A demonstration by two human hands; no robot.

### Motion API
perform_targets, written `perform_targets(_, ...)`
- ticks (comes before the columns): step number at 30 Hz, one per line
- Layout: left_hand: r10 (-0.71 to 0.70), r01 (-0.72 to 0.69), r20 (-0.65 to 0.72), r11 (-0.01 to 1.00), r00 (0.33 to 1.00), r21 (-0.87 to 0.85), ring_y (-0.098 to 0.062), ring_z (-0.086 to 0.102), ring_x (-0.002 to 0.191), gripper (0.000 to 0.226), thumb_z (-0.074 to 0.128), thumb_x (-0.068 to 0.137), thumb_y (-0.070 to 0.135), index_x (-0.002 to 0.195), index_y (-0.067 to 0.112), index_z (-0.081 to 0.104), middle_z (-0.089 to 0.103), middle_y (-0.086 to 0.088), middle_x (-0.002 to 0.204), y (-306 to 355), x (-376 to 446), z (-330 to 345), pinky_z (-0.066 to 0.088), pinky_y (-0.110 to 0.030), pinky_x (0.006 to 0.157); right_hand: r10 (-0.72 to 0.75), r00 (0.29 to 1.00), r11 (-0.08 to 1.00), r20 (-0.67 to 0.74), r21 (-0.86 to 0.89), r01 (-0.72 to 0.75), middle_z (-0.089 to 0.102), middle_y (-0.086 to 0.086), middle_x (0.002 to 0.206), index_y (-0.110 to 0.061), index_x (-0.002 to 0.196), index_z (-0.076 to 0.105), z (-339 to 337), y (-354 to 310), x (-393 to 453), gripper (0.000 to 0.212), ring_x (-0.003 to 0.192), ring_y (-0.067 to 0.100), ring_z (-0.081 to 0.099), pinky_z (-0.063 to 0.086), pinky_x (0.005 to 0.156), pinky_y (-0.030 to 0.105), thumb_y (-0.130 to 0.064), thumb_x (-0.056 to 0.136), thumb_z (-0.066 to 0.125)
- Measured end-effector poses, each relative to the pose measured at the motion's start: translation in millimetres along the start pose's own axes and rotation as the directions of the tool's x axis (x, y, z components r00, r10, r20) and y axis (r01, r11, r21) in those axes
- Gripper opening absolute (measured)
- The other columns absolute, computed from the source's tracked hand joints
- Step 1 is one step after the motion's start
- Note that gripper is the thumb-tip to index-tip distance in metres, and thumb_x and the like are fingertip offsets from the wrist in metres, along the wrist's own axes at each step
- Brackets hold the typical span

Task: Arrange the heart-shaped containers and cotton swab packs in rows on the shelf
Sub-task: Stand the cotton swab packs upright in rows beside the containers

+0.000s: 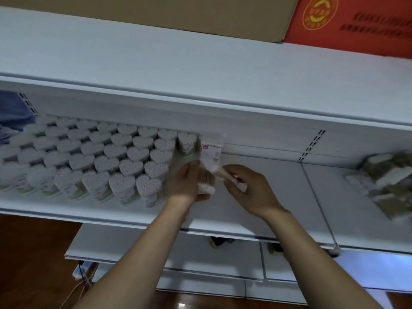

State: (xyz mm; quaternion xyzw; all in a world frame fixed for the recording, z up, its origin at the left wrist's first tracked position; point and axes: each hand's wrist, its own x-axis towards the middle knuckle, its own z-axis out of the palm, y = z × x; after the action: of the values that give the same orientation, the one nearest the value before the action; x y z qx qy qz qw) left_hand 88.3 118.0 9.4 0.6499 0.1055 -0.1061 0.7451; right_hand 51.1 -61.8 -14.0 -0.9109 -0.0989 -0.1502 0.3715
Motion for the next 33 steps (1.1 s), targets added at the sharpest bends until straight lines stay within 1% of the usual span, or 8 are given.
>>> perform_targets(3,-0.009,0.007,0.029,0.998,1.0,0.065,-0.014,0.061,0.083,0.015,0.049,0.105,0.027,0.108,0.024,0.063,0.063,0.001,0.103,2,-4,2,0.06,-0.03,0.053,0.369,0.925,0.849,-0.089,0.436,-0.297,0.074,-0.009,0.094,-0.027,0.105,0.068,-10,-12,2,0.017,0.082,0.014,0.07,0.059,0.076,0.038,-0.018,0.095,0.056)
perform_targets(6,-0.025,0.018,0.096,0.997,0.995,0.072,-0.018,0.067,0.083,0.022,0.05,0.103,0.038,0.091,0.028,0.066,0.069,0.002,0.093,5,-13,3,0.061,-0.033,0.06,0.503,0.865,0.665,-0.003,0.641,-0.385,0.075,0.002,0.087,-0.014,0.104,0.066,-9,-24,4,0.022,0.077,0.024,0.068,0.059,0.067,0.039,-0.002,0.096,0.05)
perform_targets(10,0.062,-0.095,0.191,0.981,0.98,0.171,-0.007,0.07,0.076,0.01,0.059,0.099,0.031,0.1,0.025,0.066,0.073,0.001,0.098,2,-15,2,0.061,-0.032,0.063,0.503,0.864,0.679,0.014,0.612,-0.405,0.075,0.0,0.085,-0.021,0.098,0.07,-5,-33,3,0.025,0.078,0.022,0.068,0.058,0.067,0.037,-0.006,0.098,0.049)
perform_targets(14,0.037,-0.053,0.143,0.992,0.989,0.111,-0.011,0.067,0.075,0.013,0.061,0.098,0.027,0.1,0.014,0.065,0.069,0.002,0.09,3,-14,-3,0.063,-0.038,0.068,0.42,0.904,0.695,0.081,0.611,-0.378,0.073,0.003,0.099,-0.034,0.116,0.064,-5,-29,1,0.034,0.091,0.022,0.071,0.061,0.079,0.035,-0.01,0.093,0.066)
perform_targets(19,0.034,-0.061,0.14,0.979,0.99,0.193,-0.014,0.063,0.081,0.019,0.065,0.095,0.036,0.097,0.017,0.066,0.067,0.001,0.091,5,-10,-9,0.061,-0.043,0.076,0.443,0.895,0.681,0.041,0.634,-0.366,0.071,0.001,0.097,-0.024,0.097,0.068,-13,-28,10,0.029,0.086,0.019,0.068,0.059,0.072,0.037,-0.017,0.069,0.065)
perform_targets(23,0.042,-0.103,0.229,0.96,0.972,0.259,-0.018,0.066,0.09,0.017,0.063,0.096,0.035,0.103,0.02,0.068,0.068,-0.001,0.103,2,-5,-13,0.063,-0.035,0.071,0.415,0.91,0.792,-0.009,0.496,-0.357,0.07,-0.005,0.104,-0.033,0.119,0.063,-23,-24,24,0.041,0.088,0.011,0.07,0.059,0.068,0.029,-0.012,0.085,0.072)
perform_targets(27,0.037,-0.084,0.178,0.961,0.983,0.264,-0.015,0.064,0.078,0.011,0.065,0.096,0.023,0.097,0.013,0.068,0.069,-0.005,0.097,-2,-4,-9,0.062,-0.039,0.068,0.515,0.836,0.749,-0.19,0.575,-0.33,0.07,0.002,0.108,-0.017,0.116,0.06,-4,-18,33,0.04,0.09,0.013,0.071,0.061,0.074,0.035,-0.019,0.082,0.08)
perform_targets(33,0.011,-0.08,0.215,0.945,0.977,0.318,-0.001,0.062,0.052,0.016,0.057,0.093,0.0,0.088,0.013,0.065,0.065,0.002,0.076,1,0,-9,0.06,-0.036,0.064,0.343,0.929,0.907,-0.136,0.306,-0.29,0.068,-0.01,0.11,-0.037,0.124,0.066,9,4,47,0.039,0.09,0.014,0.07,0.058,0.086,0.042,-0.025,0.087,0.072)
